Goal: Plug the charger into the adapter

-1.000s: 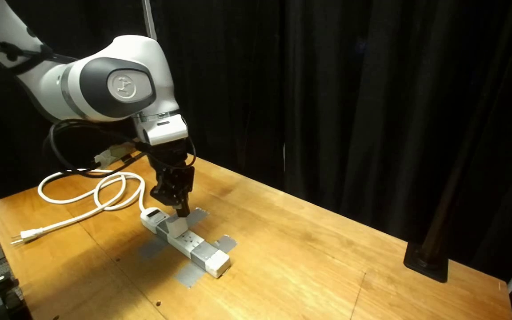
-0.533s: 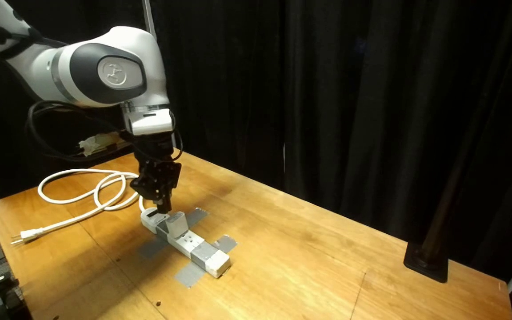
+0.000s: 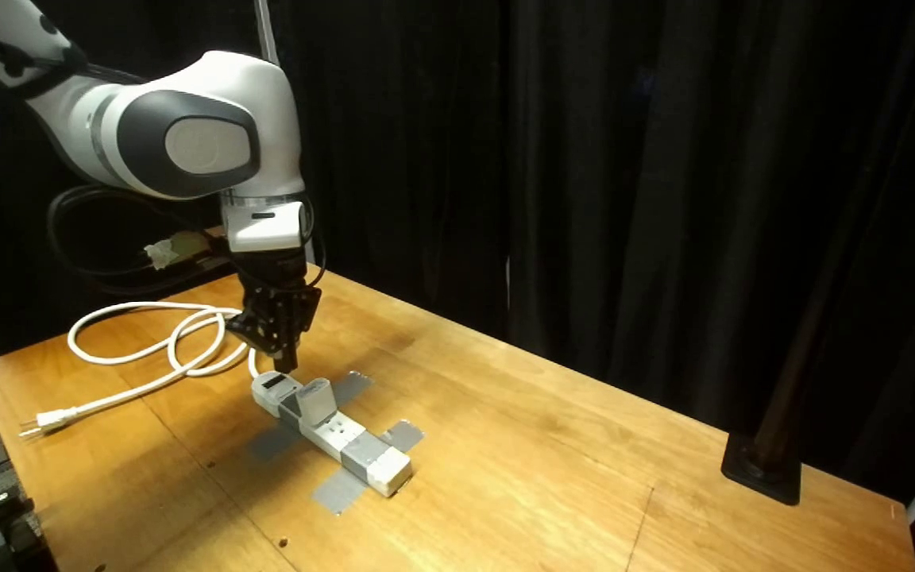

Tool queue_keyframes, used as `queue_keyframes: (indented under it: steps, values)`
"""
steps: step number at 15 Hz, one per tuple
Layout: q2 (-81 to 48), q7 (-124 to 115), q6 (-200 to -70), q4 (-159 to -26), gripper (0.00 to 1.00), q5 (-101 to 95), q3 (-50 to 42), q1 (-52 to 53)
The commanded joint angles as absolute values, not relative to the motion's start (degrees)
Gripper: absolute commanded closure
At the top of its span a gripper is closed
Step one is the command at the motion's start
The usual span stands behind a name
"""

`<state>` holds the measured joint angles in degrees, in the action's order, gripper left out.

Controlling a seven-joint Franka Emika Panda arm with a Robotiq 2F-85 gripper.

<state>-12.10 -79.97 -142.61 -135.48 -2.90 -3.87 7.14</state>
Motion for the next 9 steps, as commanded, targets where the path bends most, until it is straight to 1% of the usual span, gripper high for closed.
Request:
queue_keyframes:
  steps: [1,5,9]
  values:
    - [-12.70,-78.68,-146.74,-135.36,0.89,-0.81,-2.98,5.84]
    - [-14.11,-80.00,-149.60,-134.88,0.89,-2.42,-4.00,6.15]
    - [-15.69,-81.02,-147.91,-133.80,0.89,-3.38,-5.24,6.48]
